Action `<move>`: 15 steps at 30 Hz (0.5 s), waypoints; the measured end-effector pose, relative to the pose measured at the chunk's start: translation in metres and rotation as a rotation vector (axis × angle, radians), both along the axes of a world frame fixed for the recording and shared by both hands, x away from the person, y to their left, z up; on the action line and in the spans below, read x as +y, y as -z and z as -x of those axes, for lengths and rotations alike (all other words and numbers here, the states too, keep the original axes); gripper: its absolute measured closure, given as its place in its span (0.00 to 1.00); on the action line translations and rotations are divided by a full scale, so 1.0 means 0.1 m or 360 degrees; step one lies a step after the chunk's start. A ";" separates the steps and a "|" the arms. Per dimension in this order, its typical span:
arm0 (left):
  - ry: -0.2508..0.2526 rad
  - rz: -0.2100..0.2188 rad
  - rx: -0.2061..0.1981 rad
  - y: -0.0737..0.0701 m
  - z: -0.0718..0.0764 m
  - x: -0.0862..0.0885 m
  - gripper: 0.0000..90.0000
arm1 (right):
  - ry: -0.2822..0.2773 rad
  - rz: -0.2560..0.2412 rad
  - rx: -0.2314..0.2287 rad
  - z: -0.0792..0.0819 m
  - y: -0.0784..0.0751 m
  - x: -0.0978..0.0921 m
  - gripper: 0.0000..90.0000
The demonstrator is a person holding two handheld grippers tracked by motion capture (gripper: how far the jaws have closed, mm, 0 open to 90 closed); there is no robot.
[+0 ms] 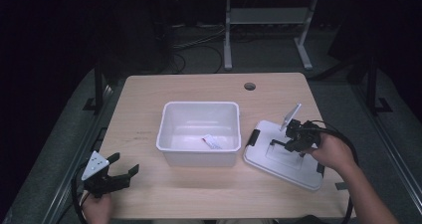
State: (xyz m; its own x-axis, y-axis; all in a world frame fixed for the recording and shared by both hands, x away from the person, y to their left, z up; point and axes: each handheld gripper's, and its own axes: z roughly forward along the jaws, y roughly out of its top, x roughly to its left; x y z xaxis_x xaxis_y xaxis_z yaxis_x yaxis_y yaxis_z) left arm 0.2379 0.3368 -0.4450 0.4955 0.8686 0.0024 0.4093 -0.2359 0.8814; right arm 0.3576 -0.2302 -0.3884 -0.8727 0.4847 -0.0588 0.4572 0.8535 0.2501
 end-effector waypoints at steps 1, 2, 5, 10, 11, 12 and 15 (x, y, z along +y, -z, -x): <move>-0.0001 0.0000 0.0000 0.00 0.00 0.00 0.17 | 0.0003 -0.0007 0.0008 -0.01 0.00 0.00 0.90; 0.0000 0.0000 0.0000 0.00 0.00 0.00 0.17 | 0.0007 -0.0005 0.0010 -0.01 0.00 0.00 0.90; 0.0000 -0.0001 0.0001 0.00 0.00 0.00 0.17 | -0.0005 0.0009 0.0015 -0.02 -0.01 0.01 0.91; 0.0000 0.0002 0.0001 0.00 0.00 0.00 0.17 | -0.0018 0.0025 0.0020 -0.03 -0.01 0.01 0.92; -0.0002 0.0006 0.0001 0.00 0.00 0.00 0.17 | -0.0021 0.0026 0.0022 -0.04 -0.01 0.01 0.92; -0.0001 0.0004 0.0001 0.00 0.00 0.00 0.17 | -0.0020 0.0029 0.0021 -0.05 -0.02 0.00 0.93; -0.0005 0.0009 0.0000 0.00 0.00 0.01 0.17 | -0.0021 0.0033 0.0021 -0.07 -0.02 -0.01 0.93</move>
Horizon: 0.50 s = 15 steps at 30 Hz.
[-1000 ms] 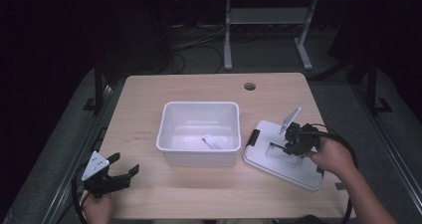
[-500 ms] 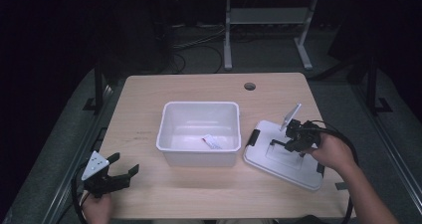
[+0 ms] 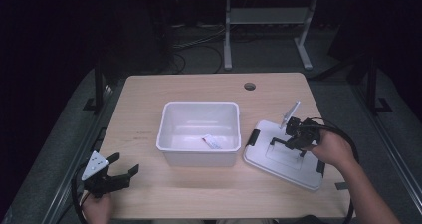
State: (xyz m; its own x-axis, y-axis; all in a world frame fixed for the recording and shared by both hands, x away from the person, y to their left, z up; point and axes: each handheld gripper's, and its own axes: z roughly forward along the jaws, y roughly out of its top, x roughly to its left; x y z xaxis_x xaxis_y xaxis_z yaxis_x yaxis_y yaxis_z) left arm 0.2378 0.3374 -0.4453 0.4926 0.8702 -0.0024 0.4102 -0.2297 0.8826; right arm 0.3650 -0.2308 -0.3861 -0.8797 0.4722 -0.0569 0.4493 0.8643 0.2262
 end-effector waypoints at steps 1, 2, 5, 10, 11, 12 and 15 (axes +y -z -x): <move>-0.0001 0.0001 0.0001 0.00 0.00 0.00 0.17 | -0.0007 0.0000 0.0009 -0.02 0.00 -0.01 0.93; -0.0001 0.0001 0.0001 0.00 0.00 0.00 0.17 | -0.0006 0.0002 0.0014 -0.02 -0.01 -0.01 0.94; 0.0001 -0.0002 0.0002 0.00 0.00 0.00 0.17 | -0.0006 -0.0010 0.0025 -0.04 -0.01 -0.02 0.94; 0.0002 -0.0005 0.0003 0.00 0.00 0.00 0.17 | -0.0012 -0.0031 0.0026 -0.04 -0.04 -0.06 0.94; 0.0001 -0.0003 0.0002 0.00 0.00 0.00 0.17 | -0.0007 -0.0032 0.0026 -0.03 -0.05 -0.06 0.94; 0.0001 -0.0002 0.0002 0.00 0.00 0.00 0.17 | -0.0007 -0.0034 0.0018 -0.03 -0.07 -0.08 0.94; 0.0002 -0.0006 0.0001 0.00 0.00 0.00 0.17 | -0.0013 -0.0041 0.0012 -0.01 -0.14 -0.09 0.94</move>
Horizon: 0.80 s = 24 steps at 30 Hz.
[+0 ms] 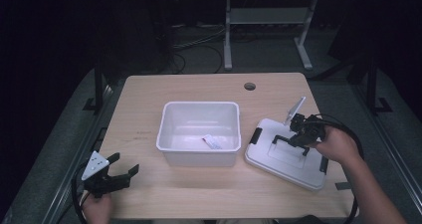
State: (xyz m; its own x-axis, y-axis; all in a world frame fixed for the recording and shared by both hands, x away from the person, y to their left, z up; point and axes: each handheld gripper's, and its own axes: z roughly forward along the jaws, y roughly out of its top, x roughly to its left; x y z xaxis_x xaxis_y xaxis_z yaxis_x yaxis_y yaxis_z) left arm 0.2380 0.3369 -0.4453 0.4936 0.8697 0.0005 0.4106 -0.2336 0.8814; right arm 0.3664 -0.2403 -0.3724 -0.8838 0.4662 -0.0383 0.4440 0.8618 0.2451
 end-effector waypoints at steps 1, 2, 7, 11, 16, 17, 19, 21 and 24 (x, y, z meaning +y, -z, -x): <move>0.0002 -0.0003 0.0000 0.00 0.00 0.00 0.17 | -0.0009 0.0001 -0.0013 0.01 -0.05 0.00 0.94; 0.0002 -0.0003 0.0000 0.00 0.00 0.00 0.17 | -0.0009 0.0001 -0.0013 0.01 -0.05 0.00 0.94; -0.0001 0.0002 -0.0001 0.00 0.00 0.00 0.17 | -0.0039 -0.0012 -0.0011 0.03 -0.14 0.00 0.94; -0.0001 0.0000 -0.0003 0.00 0.00 0.01 0.17 | -0.0049 -0.0003 -0.0019 0.05 -0.23 0.00 0.94; -0.0006 0.0002 -0.0003 0.00 0.00 0.01 0.17 | -0.0077 -0.0015 -0.0049 0.08 -0.41 -0.02 0.94; -0.0006 0.0002 -0.0004 0.00 0.01 0.01 0.17 | -0.0077 -0.0015 -0.0049 0.08 -0.41 -0.02 0.94; -0.0003 -0.0002 -0.0005 0.00 0.01 0.01 0.17 | -0.0084 -0.0015 -0.0056 0.09 -0.46 -0.02 0.94; -0.0003 -0.0001 -0.0005 -0.01 0.01 0.01 0.17 | -0.0088 -0.0010 -0.0064 0.10 -0.51 -0.03 0.94; -0.0005 -0.0001 -0.0004 -0.01 0.01 0.01 0.17 | -0.0100 -0.0007 -0.0067 0.12 -0.59 -0.04 0.94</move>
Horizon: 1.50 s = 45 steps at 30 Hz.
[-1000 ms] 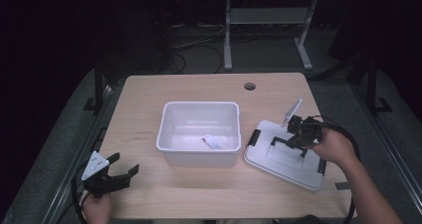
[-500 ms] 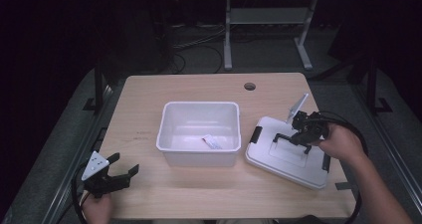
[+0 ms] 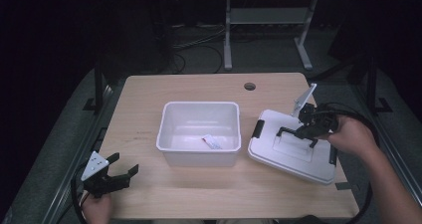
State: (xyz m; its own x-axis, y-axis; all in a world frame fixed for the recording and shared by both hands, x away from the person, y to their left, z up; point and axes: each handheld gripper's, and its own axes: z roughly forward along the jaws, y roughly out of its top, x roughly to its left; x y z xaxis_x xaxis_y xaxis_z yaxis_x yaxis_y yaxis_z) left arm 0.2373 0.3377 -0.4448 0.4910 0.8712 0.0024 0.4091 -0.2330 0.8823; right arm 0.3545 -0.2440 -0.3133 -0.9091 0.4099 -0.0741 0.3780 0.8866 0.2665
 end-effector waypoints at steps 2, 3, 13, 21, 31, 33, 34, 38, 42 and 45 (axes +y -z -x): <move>0.0001 0.0001 -0.0001 0.00 0.00 0.00 0.17 | -0.0010 0.0001 -0.0008 0.01 -0.05 -0.01 0.94; 0.0000 0.0004 0.0000 0.00 0.00 0.00 0.17 | -0.0014 0.0000 -0.0011 0.02 -0.08 -0.01 0.94; -0.0004 0.0001 -0.0003 0.00 0.00 -0.01 0.17 | -0.0062 -0.0009 -0.0046 0.08 -0.37 0.02 0.94; -0.0003 -0.0002 -0.0002 0.00 0.00 0.00 0.17 | -0.0105 -0.0018 -0.0087 0.11 -0.59 0.09 0.94; -0.0002 -0.0006 0.0000 0.00 0.00 0.01 0.17 | -0.0165 -0.0006 -0.0111 0.11 -0.81 0.25 0.94; -0.0002 -0.0005 -0.0002 0.00 0.00 0.01 0.17 | -0.0182 0.0006 -0.0118 0.11 -0.86 0.30 0.94; -0.0003 -0.0004 -0.0003 0.00 0.00 0.01 0.17 | -0.0198 0.0015 -0.0118 0.11 -0.89 0.35 0.94; -0.0003 -0.0007 -0.0003 0.00 0.00 0.02 0.17 | -0.0227 0.0022 -0.0127 0.10 -0.95 0.43 0.94; -0.0005 -0.0004 -0.0003 0.00 0.00 0.02 0.17 | -0.0262 0.0028 -0.0137 0.09 -1.04 0.57 0.94; -0.0005 -0.0003 -0.0004 0.00 0.00 0.02 0.17 | -0.0275 0.0028 -0.0134 0.09 -1.07 0.62 0.94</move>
State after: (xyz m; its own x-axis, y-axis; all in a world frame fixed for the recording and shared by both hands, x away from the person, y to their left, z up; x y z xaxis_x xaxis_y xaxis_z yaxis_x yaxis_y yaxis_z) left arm 0.2369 0.3400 -0.4444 0.4880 0.8728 0.0050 0.4078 -0.2330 0.8828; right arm 0.3457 -0.1816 -0.2062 -0.9561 0.2464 -0.1588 0.1970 0.9412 0.2744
